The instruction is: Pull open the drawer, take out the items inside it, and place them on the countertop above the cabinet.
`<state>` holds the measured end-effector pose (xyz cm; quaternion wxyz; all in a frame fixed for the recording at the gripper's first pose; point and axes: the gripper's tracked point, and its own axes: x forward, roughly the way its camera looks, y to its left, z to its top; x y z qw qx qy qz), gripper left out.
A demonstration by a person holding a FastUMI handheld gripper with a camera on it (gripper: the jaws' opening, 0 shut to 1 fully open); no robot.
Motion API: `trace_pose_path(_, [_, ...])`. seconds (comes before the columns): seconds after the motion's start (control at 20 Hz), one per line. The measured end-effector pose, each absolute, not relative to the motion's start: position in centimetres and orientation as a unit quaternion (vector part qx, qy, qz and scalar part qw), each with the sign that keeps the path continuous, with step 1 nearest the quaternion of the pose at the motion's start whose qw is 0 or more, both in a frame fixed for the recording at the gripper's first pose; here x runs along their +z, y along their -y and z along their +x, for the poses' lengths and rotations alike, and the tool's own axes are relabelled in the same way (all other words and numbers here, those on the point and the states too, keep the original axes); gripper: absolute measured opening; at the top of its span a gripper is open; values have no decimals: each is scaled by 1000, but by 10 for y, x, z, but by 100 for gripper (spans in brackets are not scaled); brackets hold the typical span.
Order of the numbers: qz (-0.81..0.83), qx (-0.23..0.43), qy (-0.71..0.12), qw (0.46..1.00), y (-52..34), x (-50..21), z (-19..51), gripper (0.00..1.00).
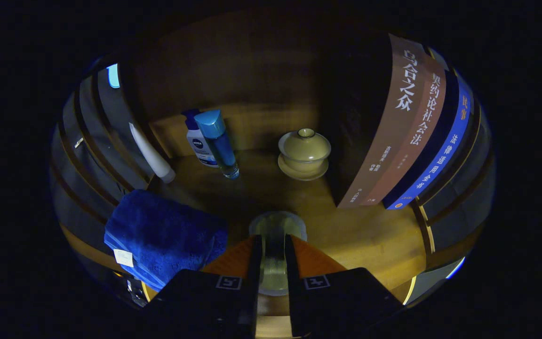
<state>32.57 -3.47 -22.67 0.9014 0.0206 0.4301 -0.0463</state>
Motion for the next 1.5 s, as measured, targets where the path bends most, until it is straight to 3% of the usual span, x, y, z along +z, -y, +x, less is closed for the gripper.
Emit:
trace_pose_path(0.35, [38,-39,-409,911,34,-218,317,100])
trace_pose_path(0.95, [49,-31,-282,958,20,-162,221,100])
trace_pose_path(1.25, [43,-5,-142,989,0,-98,117,99])
trace_pose_path(1.5, [39,-2,-93,995,-4,-115,33,99])
